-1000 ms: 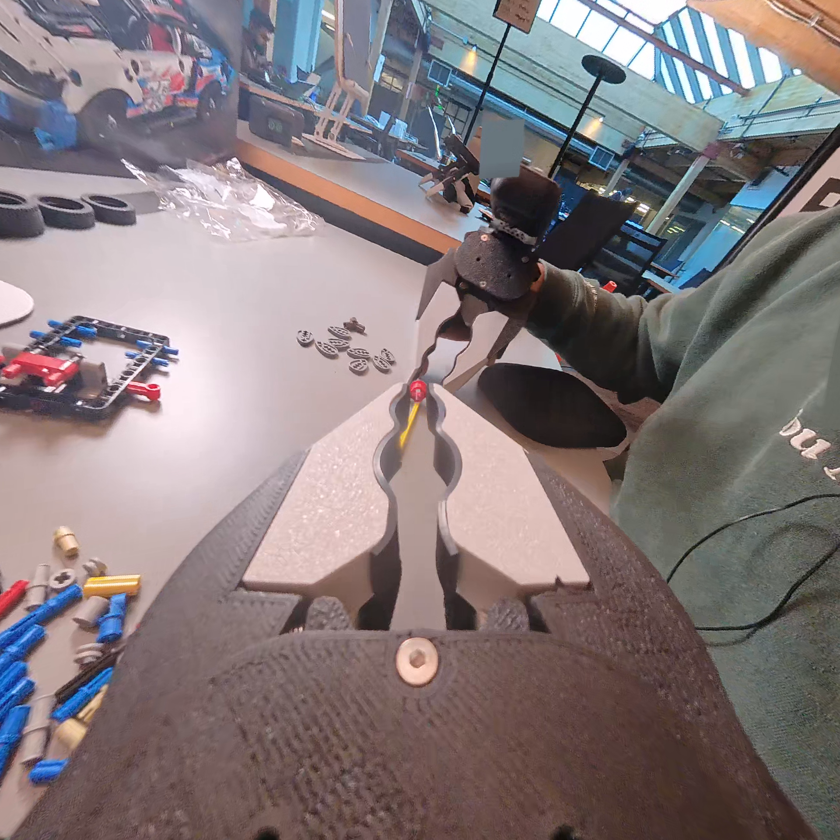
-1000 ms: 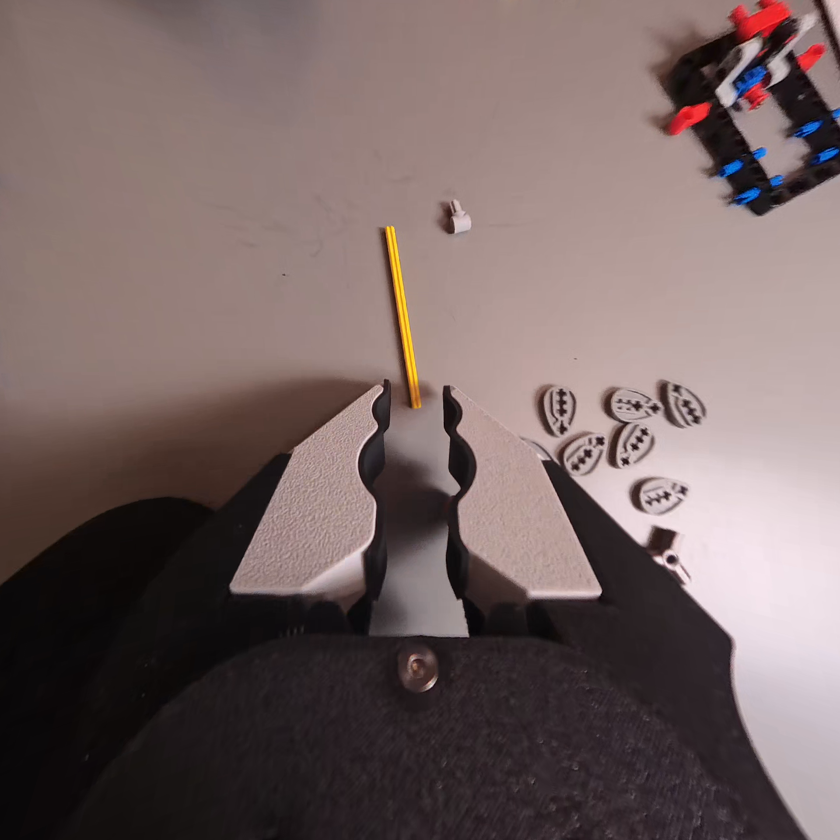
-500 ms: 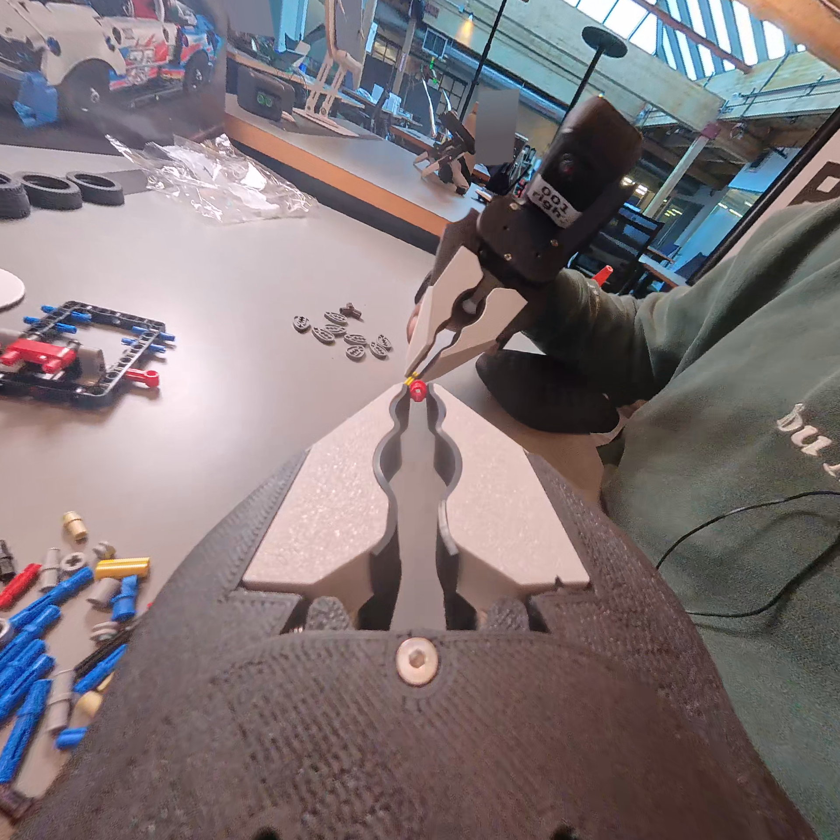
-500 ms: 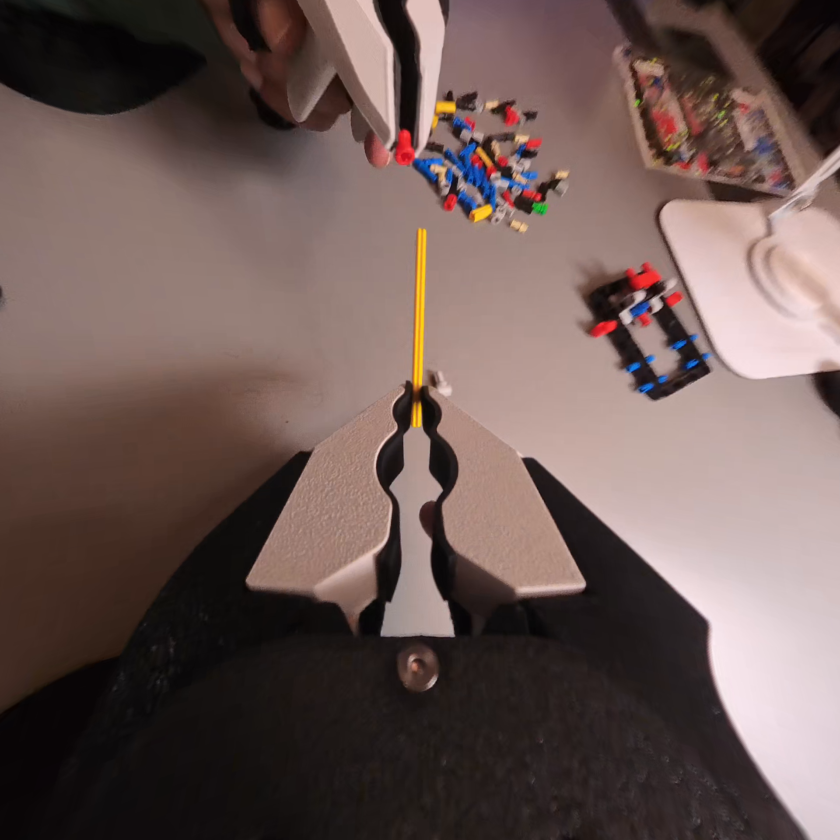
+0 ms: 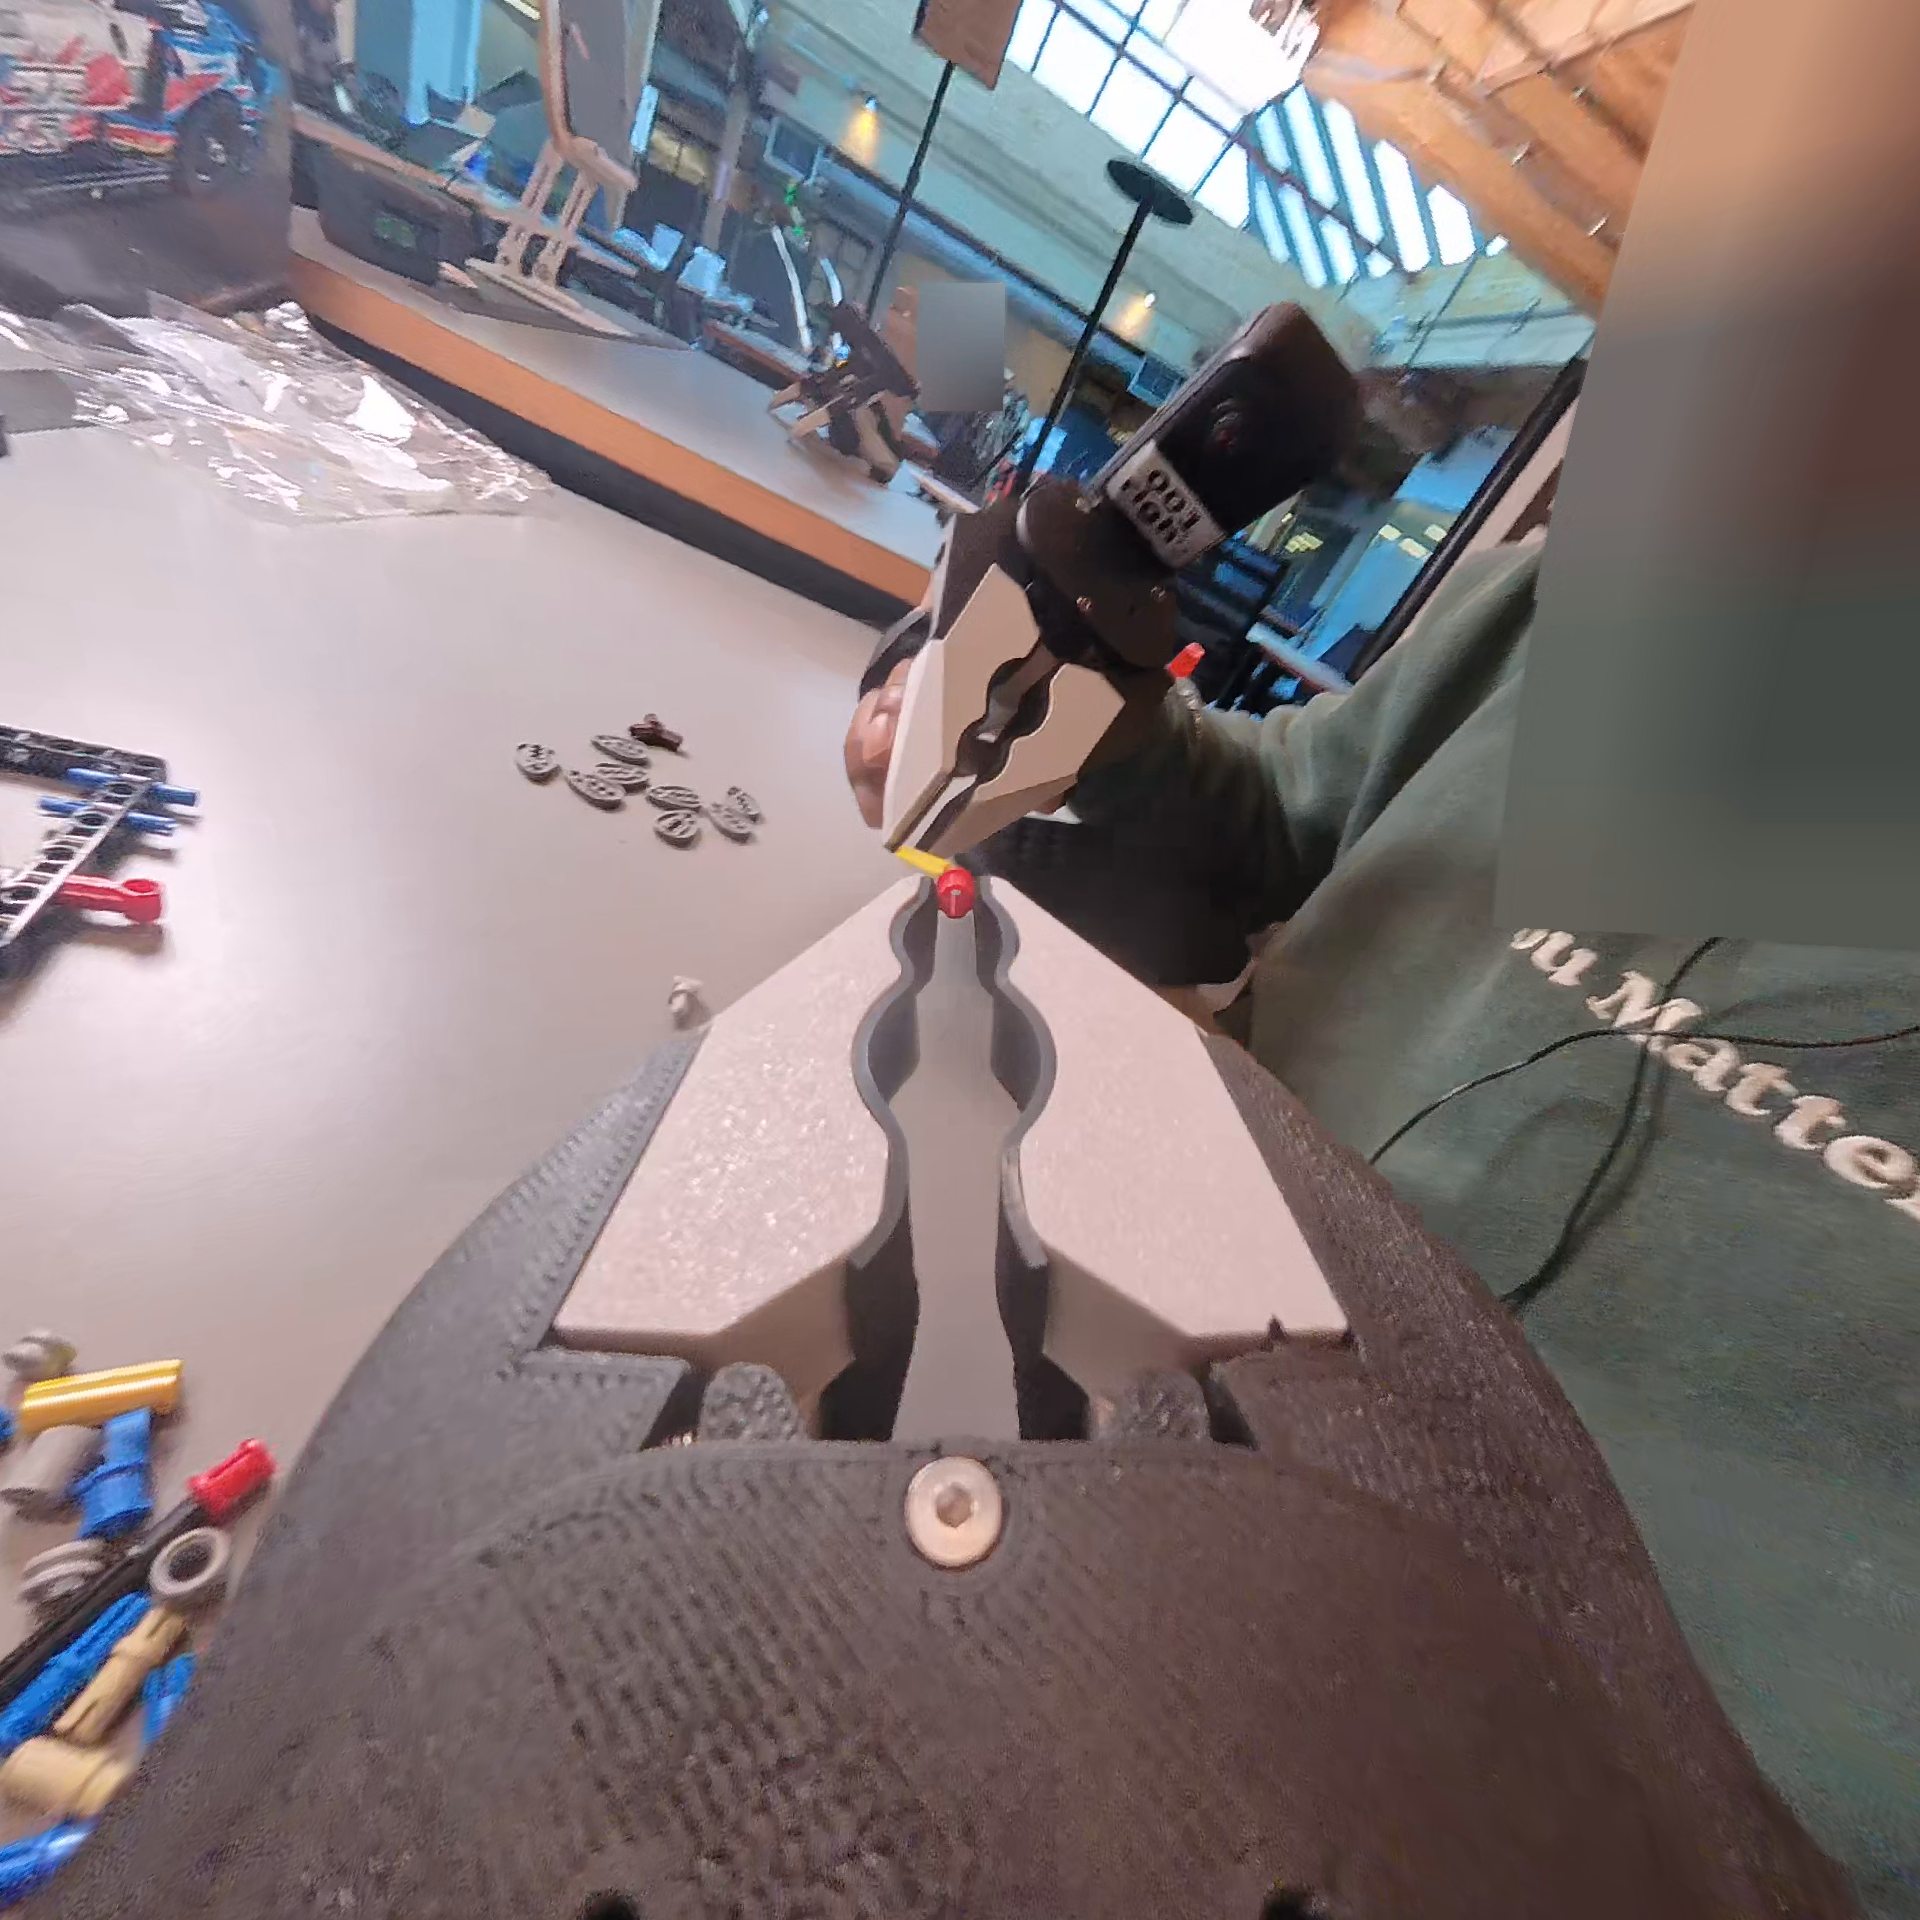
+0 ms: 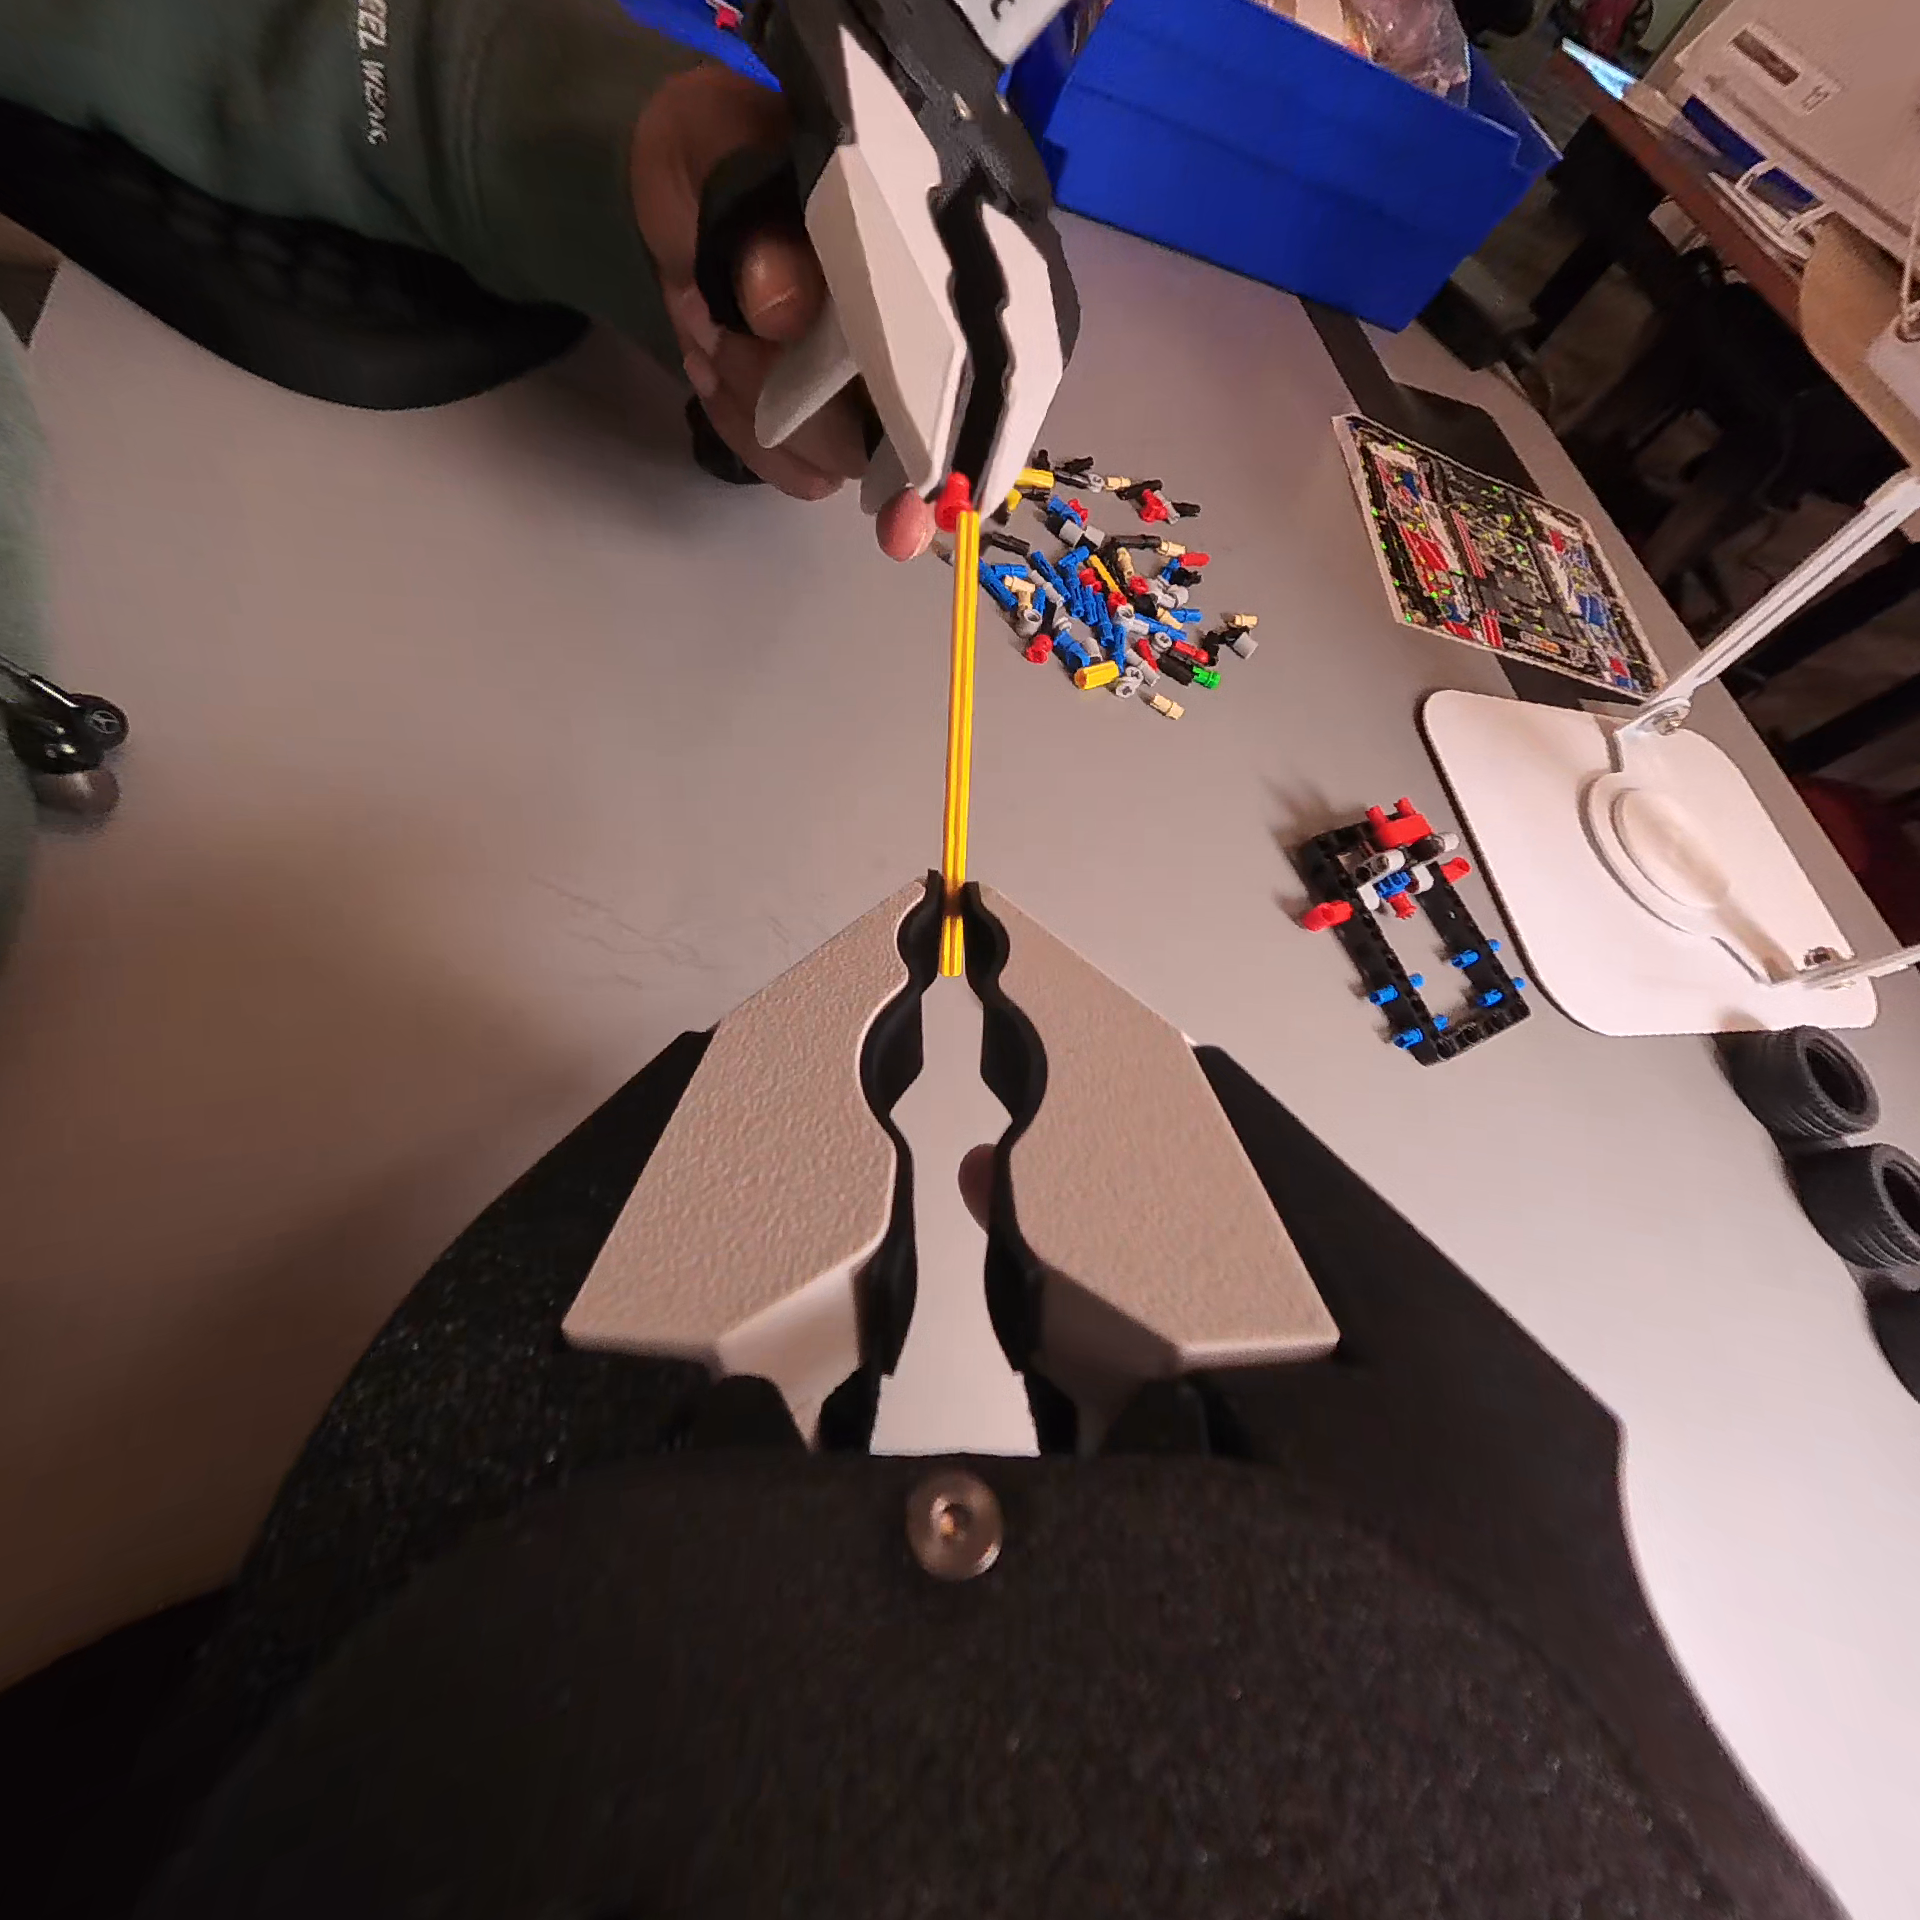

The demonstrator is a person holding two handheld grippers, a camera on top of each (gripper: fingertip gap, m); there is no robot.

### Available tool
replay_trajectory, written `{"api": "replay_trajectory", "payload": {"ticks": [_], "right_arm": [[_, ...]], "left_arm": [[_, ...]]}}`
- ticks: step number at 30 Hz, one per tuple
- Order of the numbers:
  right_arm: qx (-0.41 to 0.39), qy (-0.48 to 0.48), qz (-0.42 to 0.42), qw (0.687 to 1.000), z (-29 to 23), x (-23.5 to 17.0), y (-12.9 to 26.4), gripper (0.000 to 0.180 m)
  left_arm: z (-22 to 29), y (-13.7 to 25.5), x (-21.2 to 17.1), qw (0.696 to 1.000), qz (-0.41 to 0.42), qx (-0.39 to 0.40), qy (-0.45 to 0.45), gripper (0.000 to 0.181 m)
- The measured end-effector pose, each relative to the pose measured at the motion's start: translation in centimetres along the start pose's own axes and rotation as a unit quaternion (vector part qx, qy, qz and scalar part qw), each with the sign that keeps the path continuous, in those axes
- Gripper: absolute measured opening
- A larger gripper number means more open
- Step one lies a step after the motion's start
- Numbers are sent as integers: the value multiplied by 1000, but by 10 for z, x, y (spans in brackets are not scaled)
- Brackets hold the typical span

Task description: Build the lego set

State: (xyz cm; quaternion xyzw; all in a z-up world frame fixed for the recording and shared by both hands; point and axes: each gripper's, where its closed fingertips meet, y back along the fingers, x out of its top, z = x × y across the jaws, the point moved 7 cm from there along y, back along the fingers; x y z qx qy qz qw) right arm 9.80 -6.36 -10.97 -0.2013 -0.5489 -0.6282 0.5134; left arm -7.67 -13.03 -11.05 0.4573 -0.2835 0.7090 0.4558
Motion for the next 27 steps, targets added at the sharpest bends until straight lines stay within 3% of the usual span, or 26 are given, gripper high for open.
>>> {"api": "replay_trajectory", "payload": {"ticks": [6, 27], "right_arm": [[1, 1, -3, 1000, 0, 1, 0, 1], [-3, 1, -44, 999, 0, 2, 2, 1]], "left_arm": [[-2, 2, 2, 998, 30, -33, 36, 5], [-11, -2, -6, 995, 6, -25, 92, 5]]}}
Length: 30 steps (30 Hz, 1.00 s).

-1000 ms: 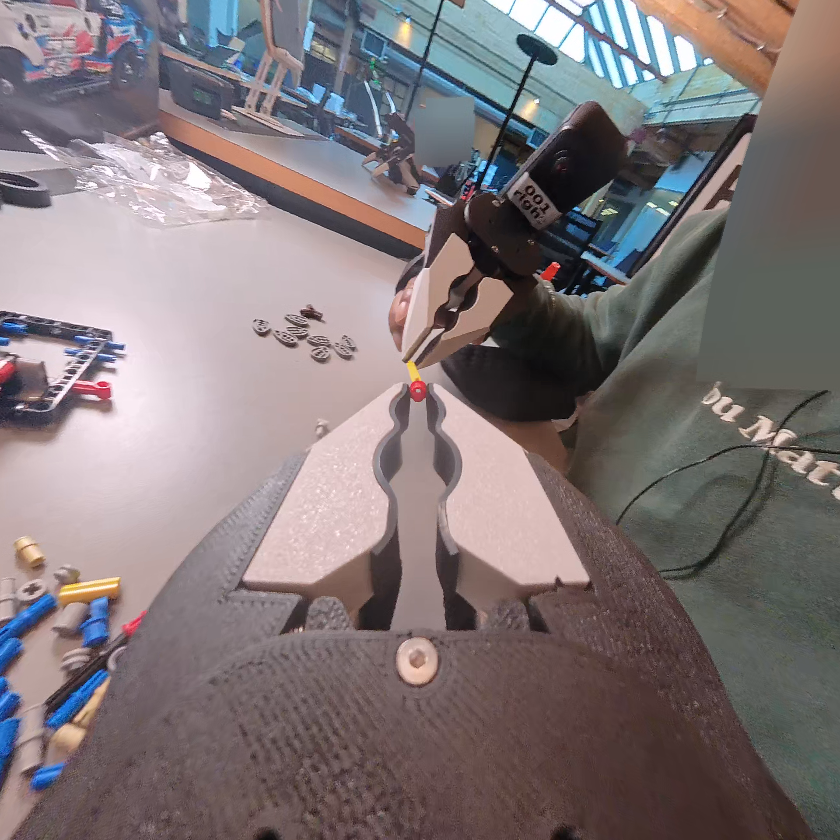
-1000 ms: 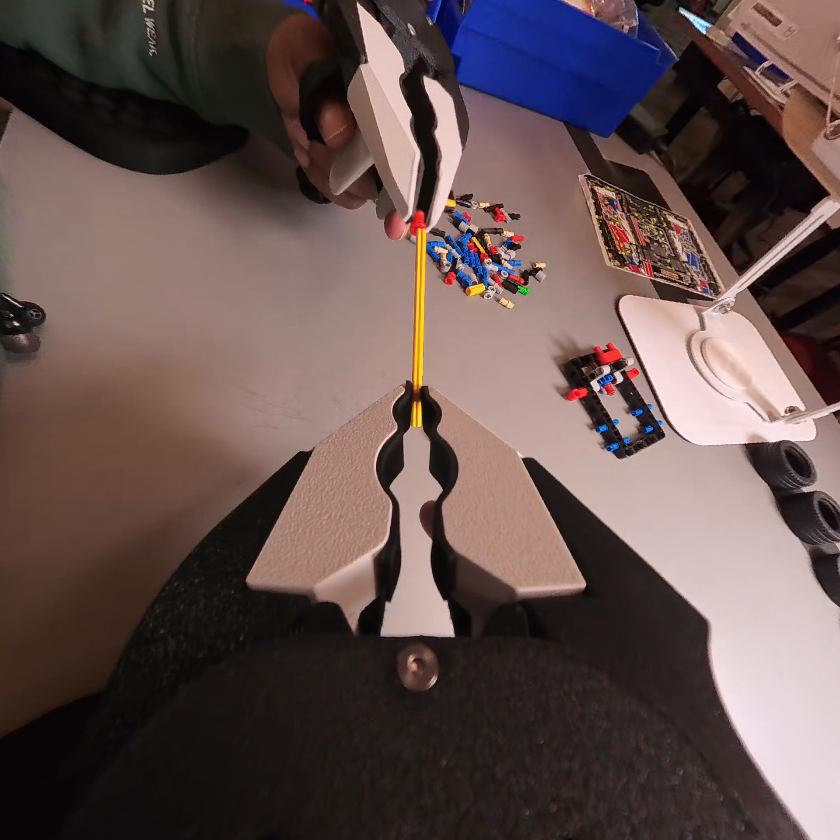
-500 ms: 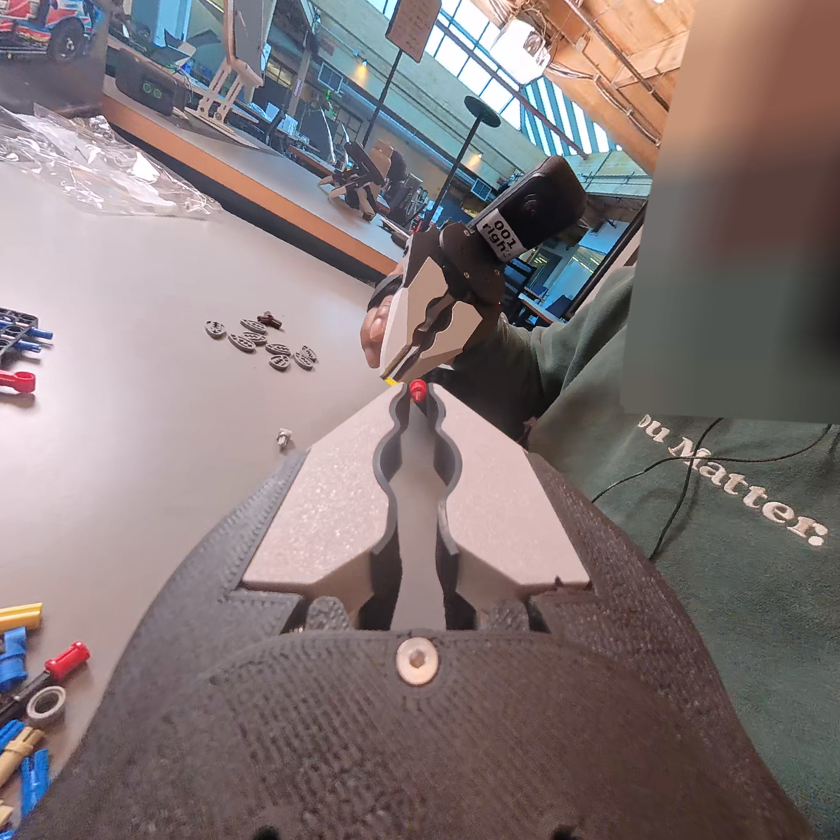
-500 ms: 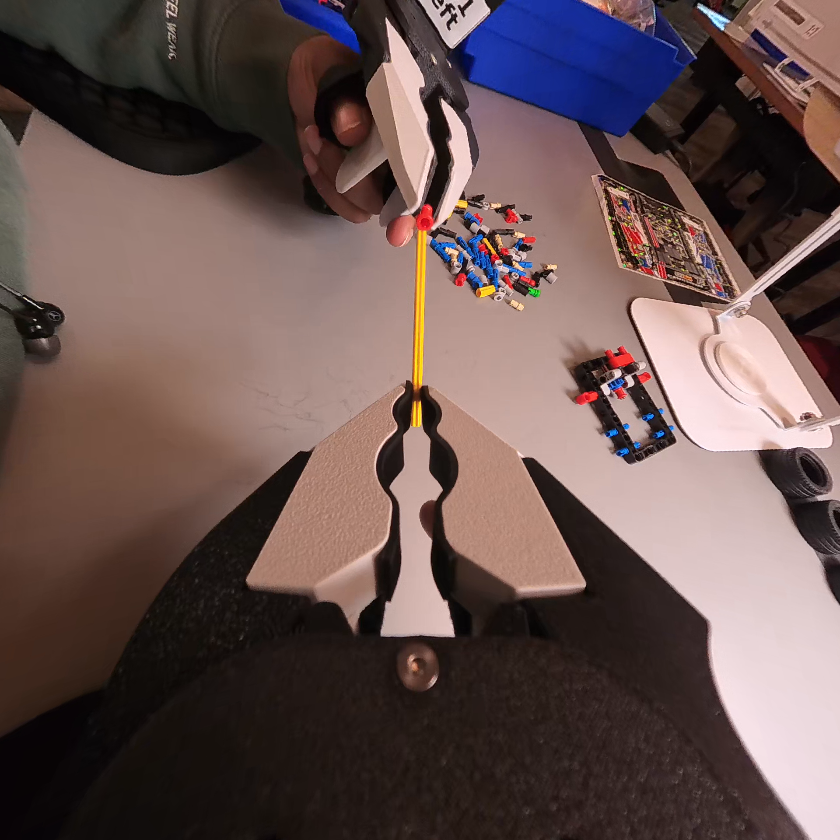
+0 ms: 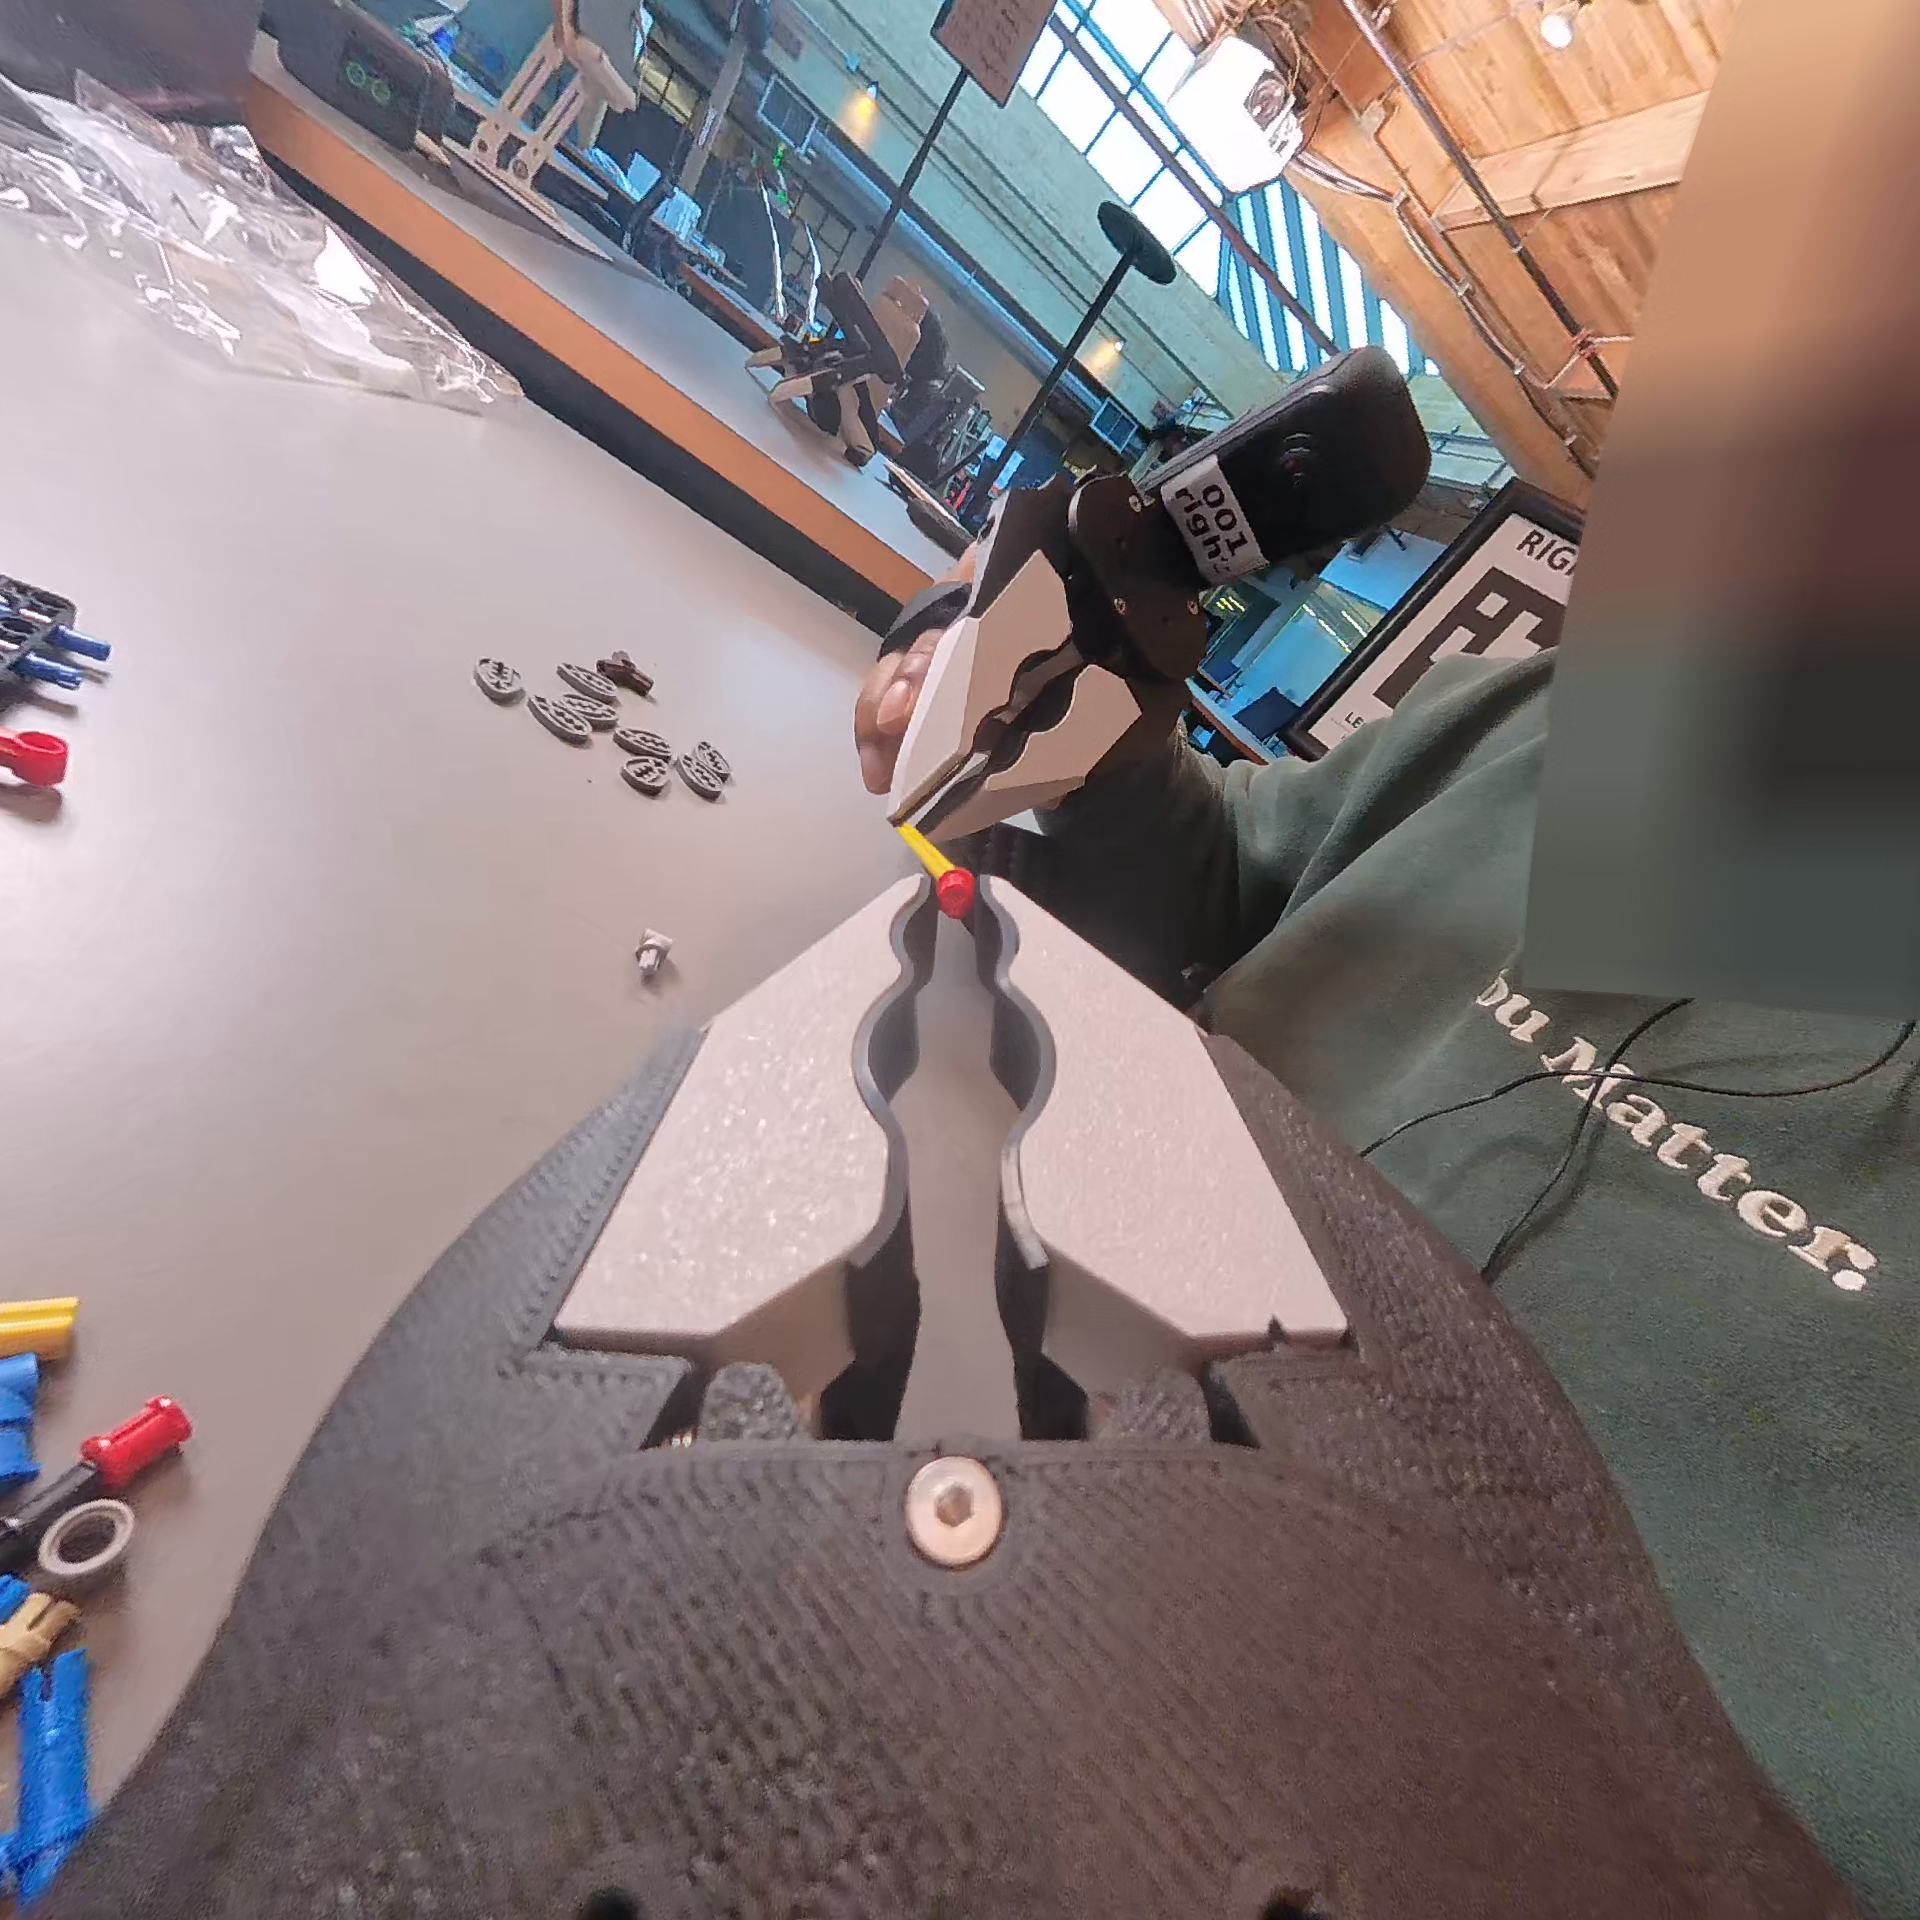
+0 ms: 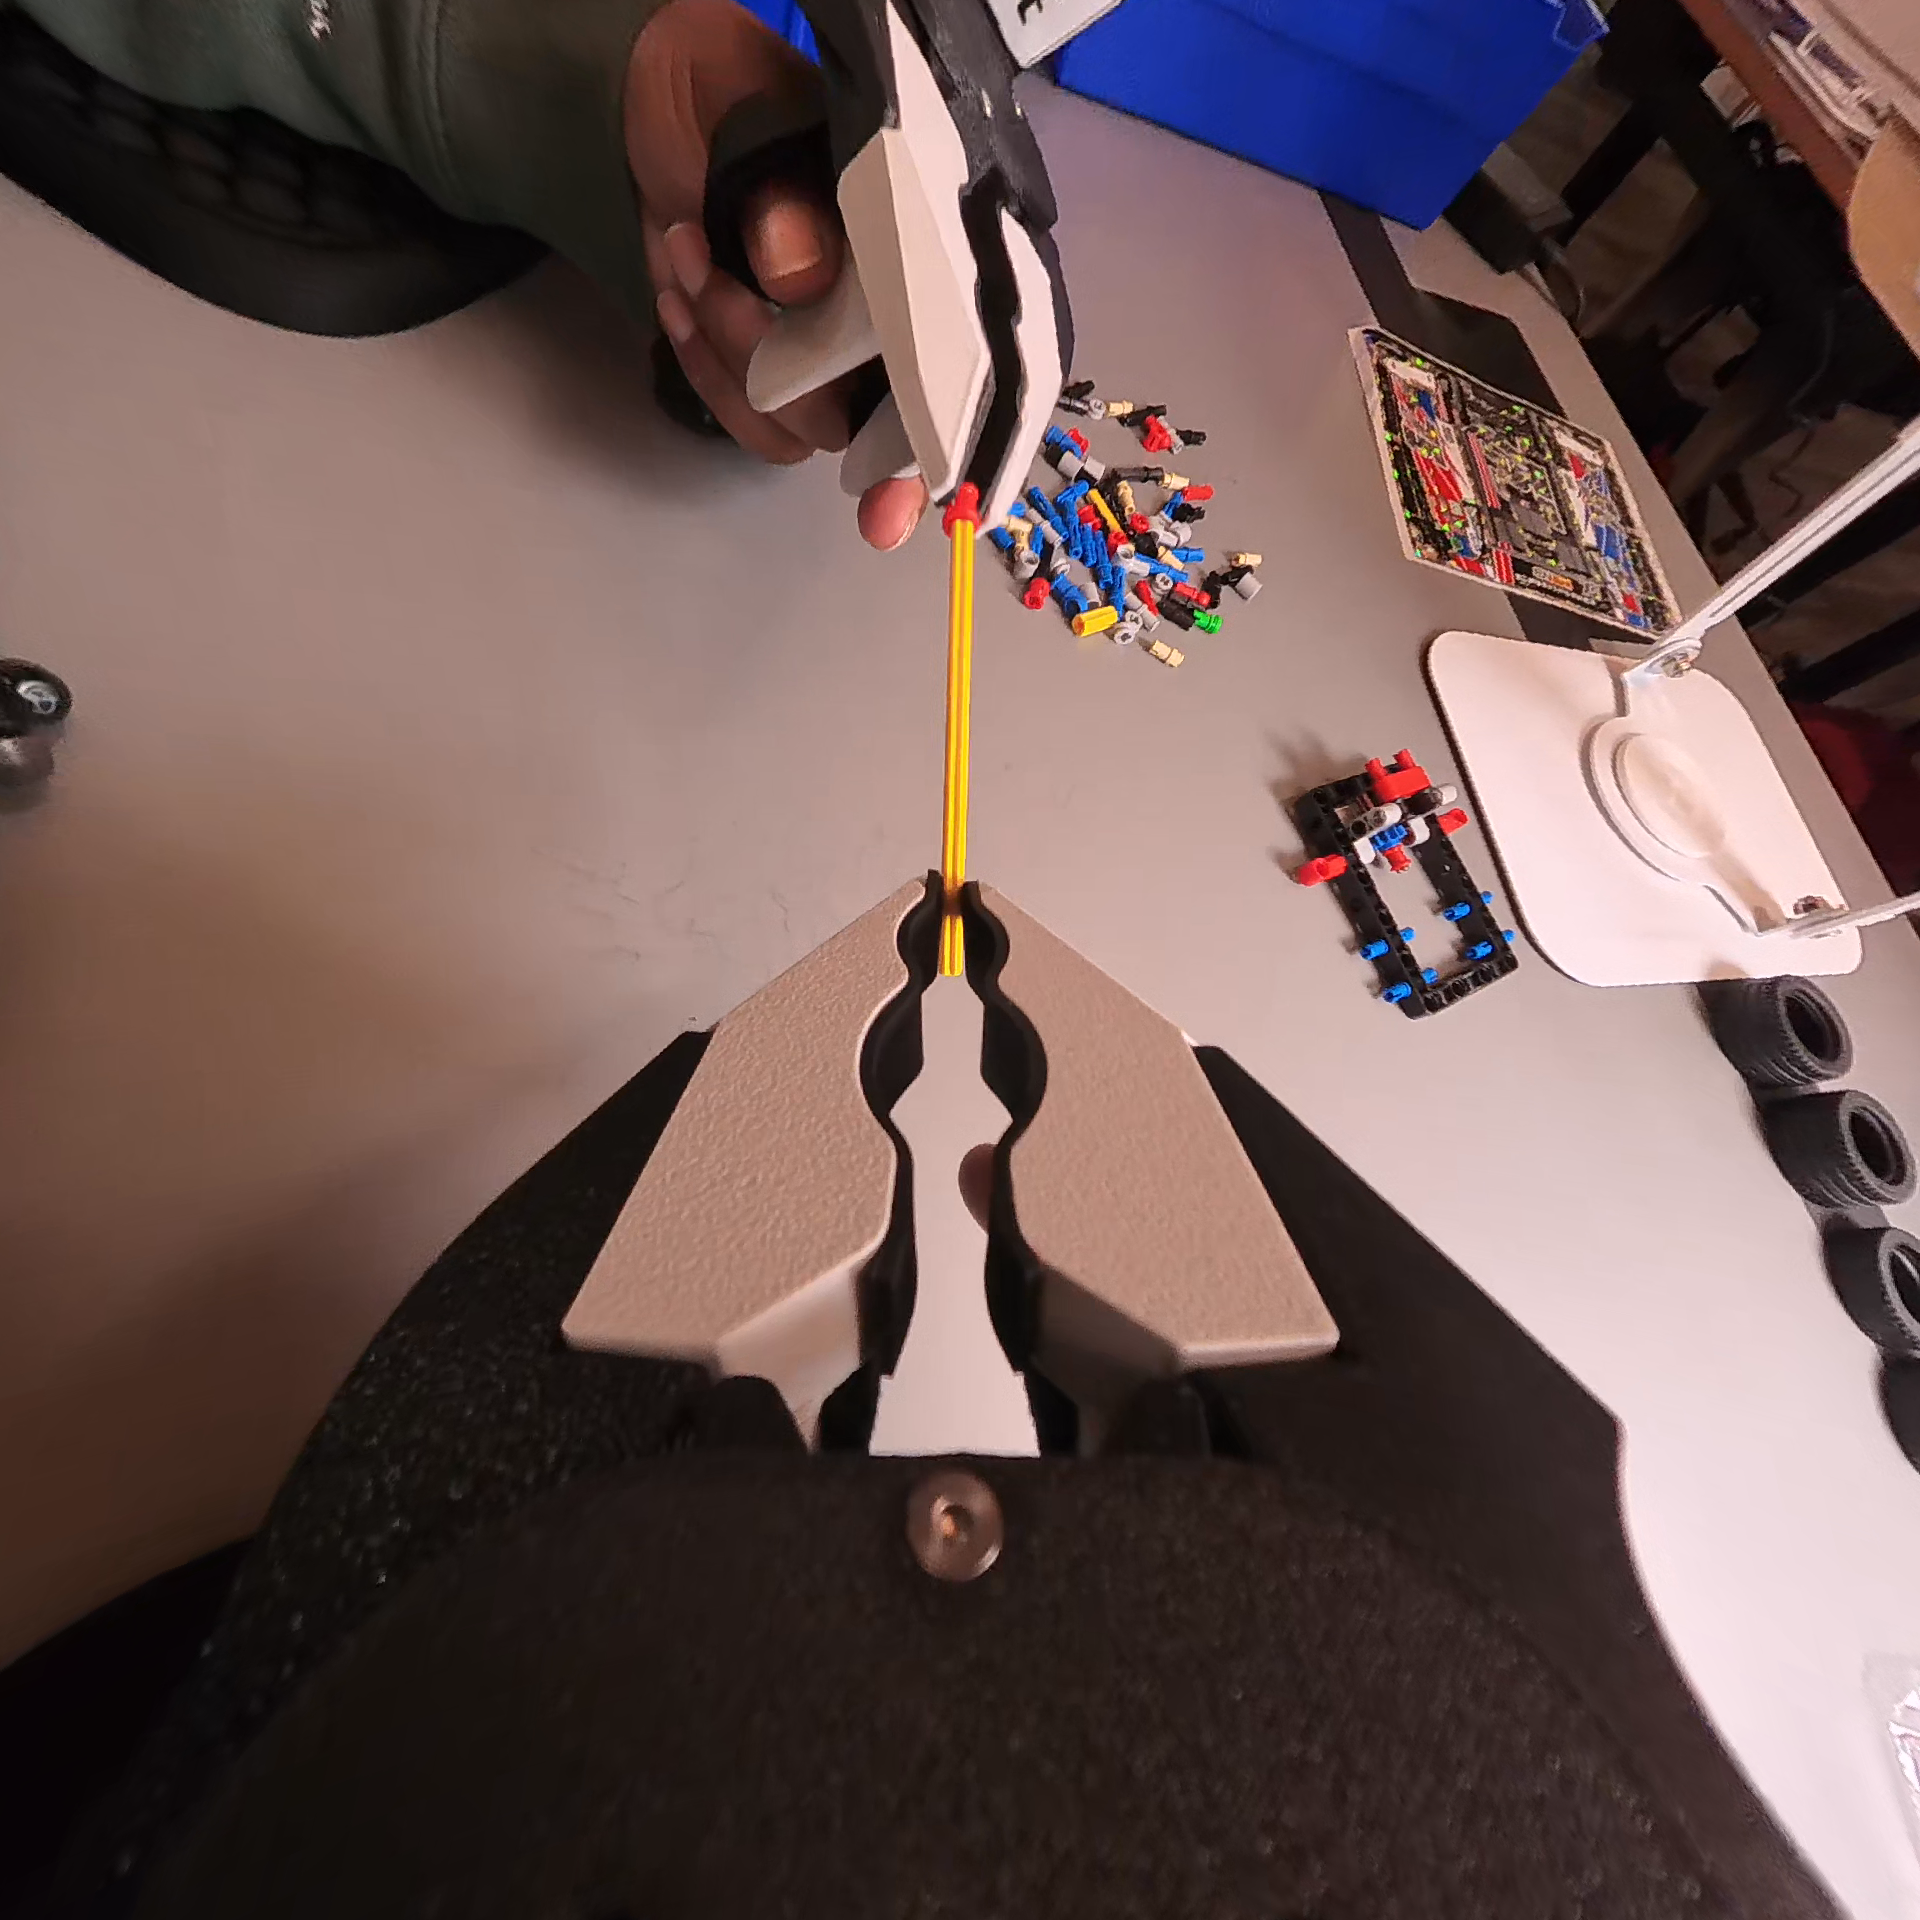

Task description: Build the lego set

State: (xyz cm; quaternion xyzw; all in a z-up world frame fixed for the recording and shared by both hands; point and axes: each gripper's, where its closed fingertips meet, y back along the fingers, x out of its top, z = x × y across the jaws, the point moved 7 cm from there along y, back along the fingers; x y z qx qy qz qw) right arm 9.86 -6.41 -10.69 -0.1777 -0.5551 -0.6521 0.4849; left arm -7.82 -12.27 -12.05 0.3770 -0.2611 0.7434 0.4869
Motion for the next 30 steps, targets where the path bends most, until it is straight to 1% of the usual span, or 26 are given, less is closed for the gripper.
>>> {"api": "replay_trajectory", "payload": {"ticks": [7, 9, 13, 17, 25, 30], "right_arm": [[-2, 11, -16, 1000, -1, -2, -1, 1], [0, 16, -21, 1000, -2, -3, -1, 1], [4, 17, -27, 999, -4, -6, -3, 1], [22, -1, -6, 1000, -4, -8, -5, 1], [59, -42, 36, 997, -4, -8, -3, 0], [73, -58, 47, 995, -6, -11, -7, 0]], "left_arm": [[0, -2, -3, 999, -27, 22, -13, 5], [-1, -3, -5, 997, -50, 49, -38, 5], [3, -7, -6, 991, -79, 74, -79, 6], [4, -6, -6, 987, -90, 88, -101, 6], [12, -7, -4, 969, -114, 124, -183, 5], [20, -8, -3, 966, -107, 112, -208, 5]]}}
